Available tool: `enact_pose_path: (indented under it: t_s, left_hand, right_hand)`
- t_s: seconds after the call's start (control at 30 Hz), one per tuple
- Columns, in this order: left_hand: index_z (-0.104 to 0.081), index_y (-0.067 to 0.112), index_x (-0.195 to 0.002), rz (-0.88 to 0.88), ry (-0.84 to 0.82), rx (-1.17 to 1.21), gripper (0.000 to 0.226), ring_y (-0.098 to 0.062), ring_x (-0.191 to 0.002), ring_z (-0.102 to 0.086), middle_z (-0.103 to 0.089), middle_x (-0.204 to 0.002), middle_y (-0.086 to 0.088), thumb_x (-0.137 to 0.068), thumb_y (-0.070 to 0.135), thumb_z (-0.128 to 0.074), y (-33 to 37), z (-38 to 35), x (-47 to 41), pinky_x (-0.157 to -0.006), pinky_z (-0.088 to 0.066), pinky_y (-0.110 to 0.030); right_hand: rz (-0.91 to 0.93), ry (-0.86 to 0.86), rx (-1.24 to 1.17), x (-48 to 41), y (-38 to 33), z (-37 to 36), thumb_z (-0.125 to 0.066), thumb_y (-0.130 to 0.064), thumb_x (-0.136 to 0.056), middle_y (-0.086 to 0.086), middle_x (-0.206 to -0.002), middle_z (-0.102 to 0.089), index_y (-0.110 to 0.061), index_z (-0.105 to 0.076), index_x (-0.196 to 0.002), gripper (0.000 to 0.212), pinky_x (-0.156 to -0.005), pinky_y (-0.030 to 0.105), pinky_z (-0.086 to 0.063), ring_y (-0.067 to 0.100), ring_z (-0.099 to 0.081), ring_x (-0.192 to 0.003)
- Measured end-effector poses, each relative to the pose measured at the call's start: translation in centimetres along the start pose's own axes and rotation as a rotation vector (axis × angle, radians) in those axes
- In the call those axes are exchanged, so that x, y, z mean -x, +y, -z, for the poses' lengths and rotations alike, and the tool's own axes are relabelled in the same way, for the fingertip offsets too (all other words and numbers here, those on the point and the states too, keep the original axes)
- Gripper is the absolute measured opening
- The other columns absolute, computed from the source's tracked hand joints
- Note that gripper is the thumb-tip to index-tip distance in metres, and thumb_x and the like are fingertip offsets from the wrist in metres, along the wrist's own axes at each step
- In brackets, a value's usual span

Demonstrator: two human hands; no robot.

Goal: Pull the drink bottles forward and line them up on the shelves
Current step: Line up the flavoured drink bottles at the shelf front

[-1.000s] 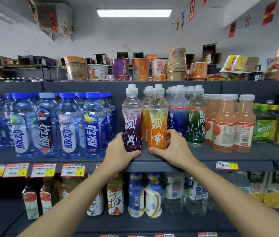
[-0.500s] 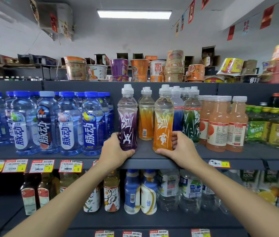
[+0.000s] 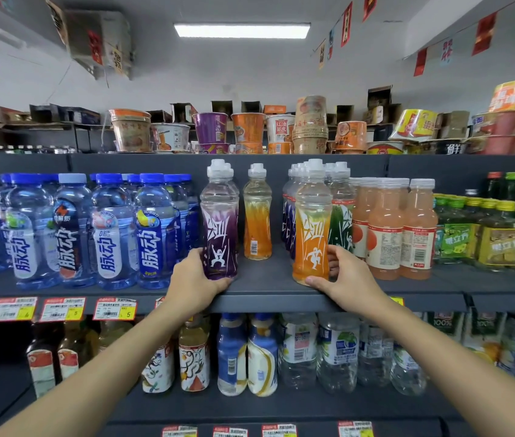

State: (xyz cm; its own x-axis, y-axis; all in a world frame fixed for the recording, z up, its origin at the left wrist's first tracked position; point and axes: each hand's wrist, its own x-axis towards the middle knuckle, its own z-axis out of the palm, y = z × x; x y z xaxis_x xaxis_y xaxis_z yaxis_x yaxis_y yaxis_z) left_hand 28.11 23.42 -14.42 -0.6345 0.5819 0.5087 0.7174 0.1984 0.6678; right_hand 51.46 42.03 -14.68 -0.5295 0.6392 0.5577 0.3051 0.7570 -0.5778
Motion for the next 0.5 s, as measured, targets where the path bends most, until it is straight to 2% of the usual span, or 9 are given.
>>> enact_pose_path:
  t_s: [0.07,0.1,0.17,0.23,0.33,0.4,0.47,0.5]
  left_hand:
    - [-0.052,0.011,-0.13,0.002,0.005,-0.014,0.072,-0.024,-0.112,-0.061,-0.067,-0.121,-0.006,-0.073,0.038,-0.087,0.1,0.0,0.2,-0.087,-0.045,-0.028]
    - [-0.052,0.011,-0.127,0.004,0.011,-0.026,0.068,-0.026,-0.112,-0.06,-0.067,-0.12,-0.007,-0.074,0.037,-0.086,0.2,0.0,0.3,-0.088,-0.047,-0.031]
    - [-0.051,0.01,-0.122,0.014,0.024,-0.059,0.061,-0.029,-0.11,-0.06,-0.066,-0.119,-0.009,-0.077,0.034,-0.084,0.3,0.0,0.4,-0.087,-0.047,-0.034]
    - [-0.05,0.009,-0.121,0.029,0.038,-0.082,0.057,-0.032,-0.109,-0.06,-0.065,-0.118,-0.012,-0.079,0.031,-0.082,0.2,-0.1,0.4,-0.085,-0.046,-0.034]
    - [-0.046,0.005,-0.122,0.063,0.079,-0.089,0.058,-0.036,-0.111,-0.058,-0.062,-0.12,-0.017,-0.08,0.025,-0.081,0.3,-0.4,0.3,-0.087,-0.045,-0.038]
    - [-0.041,0.0,-0.129,0.053,0.134,-0.11,0.068,-0.038,-0.116,-0.052,-0.055,-0.125,-0.022,-0.078,0.019,-0.082,0.5,-0.7,0.6,-0.094,-0.043,-0.041]
    - [-0.032,-0.006,-0.142,-0.015,0.219,-0.176,0.087,-0.039,-0.122,-0.043,-0.044,-0.133,-0.025,-0.074,0.012,-0.084,0.7,-1.1,1.0,-0.102,-0.038,-0.041]
    - [-0.029,-0.007,-0.144,-0.065,0.272,-0.204,0.093,-0.038,-0.122,-0.04,-0.04,-0.134,-0.024,-0.071,0.008,-0.085,0.9,-1.2,1.3,-0.103,-0.037,-0.041]
  right_hand:
    - [0.003,0.006,0.026,0.1,0.2,0.3,-0.086,-0.03,-0.079,-0.022,-0.104,-0.058,-0.015,-0.051,-0.139,0.071,-0.072,0.003,-0.044,-0.009,-0.06,-0.089]
    - [0.01,0.01,0.04,0.1,0.3,0.4,-0.085,-0.03,-0.08,-0.018,-0.108,-0.06,-0.015,-0.05,-0.139,0.07,-0.078,0.007,-0.045,-0.003,-0.061,-0.094]
    - [0.016,0.012,0.068,0.3,0.3,0.4,-0.082,-0.029,-0.084,-0.006,-0.12,-0.064,-0.016,-0.049,-0.141,0.067,-0.093,0.027,-0.05,0.015,-0.063,-0.109]
    - [-0.001,0.013,0.096,0.5,0.1,0.2,-0.079,-0.028,-0.086,0.002,-0.129,-0.063,-0.018,-0.047,-0.142,0.064,-0.101,0.038,-0.048,0.022,-0.06,-0.116]
    - [-0.069,0.088,0.126,1.0,-0.9,-0.7,-0.077,-0.028,-0.085,0.005,-0.136,-0.053,-0.017,-0.038,-0.145,0.073,-0.106,0.044,-0.045,0.026,-0.051,-0.126]
    - [-0.065,0.261,0.179,1.7,-1.9,-1.5,-0.08,-0.028,-0.081,0.008,-0.144,-0.042,-0.013,-0.03,-0.148,0.085,-0.114,0.045,-0.038,0.026,-0.038,-0.136]
    - [0.058,0.446,0.22,2.2,-2.9,-2.2,-0.082,-0.023,-0.076,0.009,-0.142,-0.039,-0.011,-0.033,-0.144,0.084,-0.114,0.037,-0.03,0.024,-0.031,-0.136]
    - [0.135,0.486,0.215,2.3,-3.4,-2.6,-0.081,-0.02,-0.075,0.008,-0.139,-0.041,-0.012,-0.036,-0.141,0.08,-0.112,0.034,-0.029,0.023,-0.033,-0.133]
